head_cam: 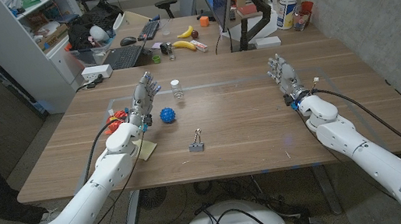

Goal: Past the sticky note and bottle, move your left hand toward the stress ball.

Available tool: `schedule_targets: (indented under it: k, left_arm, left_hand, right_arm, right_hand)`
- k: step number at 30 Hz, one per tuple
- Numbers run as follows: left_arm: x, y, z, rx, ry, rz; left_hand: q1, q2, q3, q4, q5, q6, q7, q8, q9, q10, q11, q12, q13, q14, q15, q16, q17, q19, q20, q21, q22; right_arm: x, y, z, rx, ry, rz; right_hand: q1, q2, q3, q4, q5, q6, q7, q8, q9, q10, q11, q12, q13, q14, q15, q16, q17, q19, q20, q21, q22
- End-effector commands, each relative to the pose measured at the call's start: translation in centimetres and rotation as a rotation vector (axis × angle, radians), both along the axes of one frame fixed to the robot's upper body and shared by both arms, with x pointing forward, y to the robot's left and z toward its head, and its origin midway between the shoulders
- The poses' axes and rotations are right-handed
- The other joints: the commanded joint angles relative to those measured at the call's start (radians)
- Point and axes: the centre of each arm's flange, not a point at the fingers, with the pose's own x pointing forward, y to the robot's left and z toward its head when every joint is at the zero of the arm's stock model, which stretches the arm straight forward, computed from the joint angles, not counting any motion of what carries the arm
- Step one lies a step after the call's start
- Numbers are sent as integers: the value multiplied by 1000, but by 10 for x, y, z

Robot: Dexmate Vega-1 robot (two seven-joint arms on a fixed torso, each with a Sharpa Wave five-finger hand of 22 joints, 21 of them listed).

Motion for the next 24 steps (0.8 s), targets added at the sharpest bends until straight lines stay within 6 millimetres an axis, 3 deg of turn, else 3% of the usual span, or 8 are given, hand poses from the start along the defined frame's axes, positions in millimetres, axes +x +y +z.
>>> schedule_targets:
  k: [1,5,7,24]
  left_arm:
    - [3,2,0,7,6,6]
    - [3,3,0,7,10,8]
    - [3,3,0,9,6,11]
    - [-6,6,13,43,-63,54]
  left_hand:
    - [0,76,7,-1,6,-7,-9,6,5,-8,21,4,4,-19,-18,0,4,-14,-15,1,6]
    - [-7,76,4,3,6,7,-10,11,6,-7,53,8,6,-27,38,-2,8,-19,61,-5,9]
    - [-8,77,4,3,6,23,-7,16,7,-3,57,10,6,-18,51,2,9,-15,71,-5,10]
    - [-6,74,6,-1,8,38,-14,18,7,18,62,17,7,-3,59,6,9,-8,85,-7,10]
  right_arm:
    - [2,2,-1,-4,4,-1]
    - [3,2,-1,-4,5,0]
    - [3,2,-1,-5,5,0]
    - [6,7,-1,-7,11,4]
  right_hand:
    - [-2,100,7,-1,6,3,-6,6,1,-4,-7,5,2,-9,-11,6,3,-7,-1,5,2]
    - [-3,100,7,-1,6,4,-12,7,1,-4,-6,4,2,-9,-9,6,3,-8,2,5,2]
    - [-3,100,7,-1,6,5,-14,7,1,-5,-5,4,2,-9,-8,6,3,-7,3,4,2]
    - [-4,100,8,-1,5,7,-16,7,1,-5,-4,2,2,-4,6,7,3,-7,9,2,2]
